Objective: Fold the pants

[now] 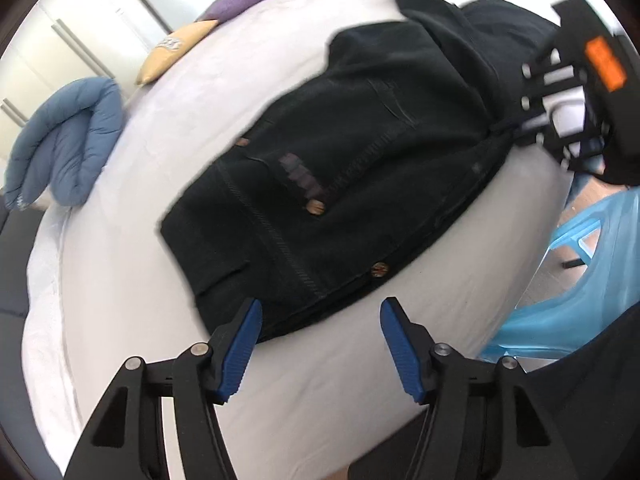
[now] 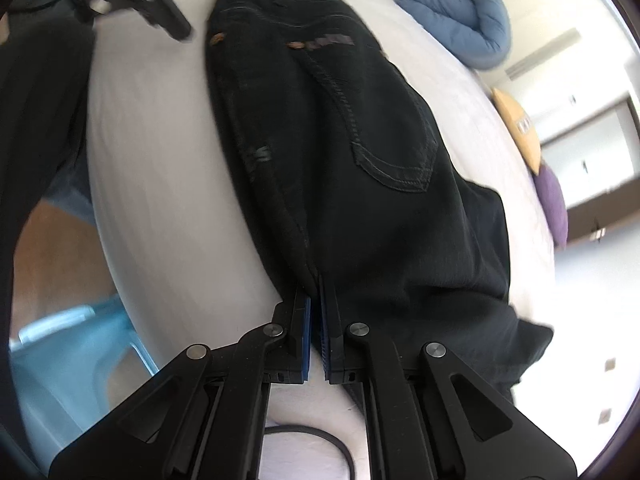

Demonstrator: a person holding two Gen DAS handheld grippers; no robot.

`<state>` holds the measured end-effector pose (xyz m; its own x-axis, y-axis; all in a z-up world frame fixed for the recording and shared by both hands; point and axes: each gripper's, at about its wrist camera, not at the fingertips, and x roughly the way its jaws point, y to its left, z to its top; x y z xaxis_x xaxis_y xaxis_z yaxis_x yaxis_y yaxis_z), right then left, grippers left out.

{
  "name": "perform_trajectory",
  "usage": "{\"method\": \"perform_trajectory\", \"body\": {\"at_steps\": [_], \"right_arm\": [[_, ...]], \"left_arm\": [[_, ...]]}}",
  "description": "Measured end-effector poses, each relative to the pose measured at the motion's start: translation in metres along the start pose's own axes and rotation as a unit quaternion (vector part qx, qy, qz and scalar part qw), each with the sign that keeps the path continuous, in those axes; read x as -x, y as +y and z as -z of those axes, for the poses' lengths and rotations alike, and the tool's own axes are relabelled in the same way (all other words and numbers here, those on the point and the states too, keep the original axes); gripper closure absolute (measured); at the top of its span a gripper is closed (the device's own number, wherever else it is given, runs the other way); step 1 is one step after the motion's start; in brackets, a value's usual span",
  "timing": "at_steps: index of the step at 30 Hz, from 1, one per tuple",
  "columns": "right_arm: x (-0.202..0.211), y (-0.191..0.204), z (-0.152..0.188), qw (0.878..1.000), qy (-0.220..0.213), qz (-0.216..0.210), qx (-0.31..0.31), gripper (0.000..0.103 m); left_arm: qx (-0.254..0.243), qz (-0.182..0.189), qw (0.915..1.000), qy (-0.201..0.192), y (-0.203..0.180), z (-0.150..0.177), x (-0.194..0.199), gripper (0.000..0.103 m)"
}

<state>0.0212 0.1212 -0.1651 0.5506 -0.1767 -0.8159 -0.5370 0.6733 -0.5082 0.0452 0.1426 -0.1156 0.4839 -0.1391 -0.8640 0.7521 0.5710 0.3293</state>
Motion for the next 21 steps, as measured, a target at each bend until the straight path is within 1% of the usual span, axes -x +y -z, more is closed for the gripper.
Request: {"method": "perform_trajectory", "body": {"at_steps": [1, 3, 5, 6, 7, 9, 10, 11, 12, 13, 14, 15, 16, 17, 18, 19, 21], "right_arm": [[-0.001, -0.003, 0.001, 1.0, -0.005, -0.002, -0.013, 0.099], [-0.003, -0.007, 0.003, 0.999, -0.014, -0.005, -0.03, 0.099], [-0.005, -0.009, 0.004, 0.999, -0.021, -0.005, -0.044, 0.099], [-0.005, -0.011, 0.005, 0.998, -0.026, -0.005, -0.052, 0.099], [-0.006, -0.012, 0.006, 0.998, -0.03, -0.006, -0.057, 0.099], [-0.006, -0.017, 0.01, 0.997, -0.042, -0.011, -0.07, 0.098], [-0.006, -0.02, 0.012, 0.995, -0.05, -0.017, -0.08, 0.098], [-0.004, -0.025, 0.015, 0.994, -0.057, -0.027, -0.093, 0.096], [-0.002, -0.032, 0.019, 0.991, -0.063, -0.042, -0.111, 0.094], [0.003, -0.044, 0.026, 0.986, -0.07, -0.062, -0.14, 0.088], [0.005, -0.053, 0.031, 0.981, -0.07, -0.084, -0.163, 0.077], [0.007, -0.071, 0.041, 0.967, -0.071, -0.13, -0.208, 0.068], [0.01, -0.088, 0.052, 0.951, -0.078, -0.162, -0.25, 0.043], [0.015, -0.116, 0.072, 0.925, -0.1, -0.188, -0.314, 0.03], [0.019, -0.135, 0.086, 0.909, -0.116, -0.191, -0.351, 0.028], [0.02, -0.167, 0.11, 0.883, -0.138, -0.195, -0.405, 0.028], [0.012, -0.222, 0.148, 0.834, -0.152, -0.199, -0.491, 0.028]], "left_arm": [[0.009, -0.005, 0.9999, -0.005, 0.004, -0.005, 0.007, 0.039], [0.04, -0.005, 0.9985, -0.036, 0.011, -0.024, 0.023, 0.039], [0.082, 0.015, 0.994, -0.071, 0.014, -0.05, 0.029, 0.039], [0.097, 0.026, 0.9918, -0.079, 0.011, -0.066, 0.022, 0.039], [0.101, 0.031, 0.9916, -0.075, 0.006, -0.076, 0.013, 0.039], [0.111, 0.043, 0.9921, -0.041, -0.007, -0.092, -0.022, 0.04], [0.117, 0.057, 0.9914, -0.019, -0.015, -0.097, -0.044, 0.046], [0.128, 0.076, 0.9888, 0.009, -0.023, -0.098, -0.068, 0.049], [0.14, 0.08, 0.9866, 0.024, -0.028, -0.095, -0.081, 0.05], [0.162, 0.078, 0.9837, 0.009, -0.028, -0.091, -0.086, 0.049], [0.184, 0.083, 0.9795, 0.003, -0.025, -0.089, -0.087, 0.049], [0.202, 0.087, 0.9754, 0.003, -0.022, -0.087, -0.086, 0.049], [0.208, 0.083, 0.9746, 0.007, -0.023, -0.087, -0.085, 0.049], [0.202, 0.074, 0.9766, 0.011, -0.026, -0.088, -0.084, 0.049], [0.195, 0.066, 0.9786, 0.014, -0.03, -0.089, -0.084, 0.049], [0.196, 0.062, 0.9785, 0.017, -0.031, -0.091, -0.085, 0.049], [0.21, 0.071, 0.9749, 0.019, -0.028, -0.092, -0.088, 0.049]]}}
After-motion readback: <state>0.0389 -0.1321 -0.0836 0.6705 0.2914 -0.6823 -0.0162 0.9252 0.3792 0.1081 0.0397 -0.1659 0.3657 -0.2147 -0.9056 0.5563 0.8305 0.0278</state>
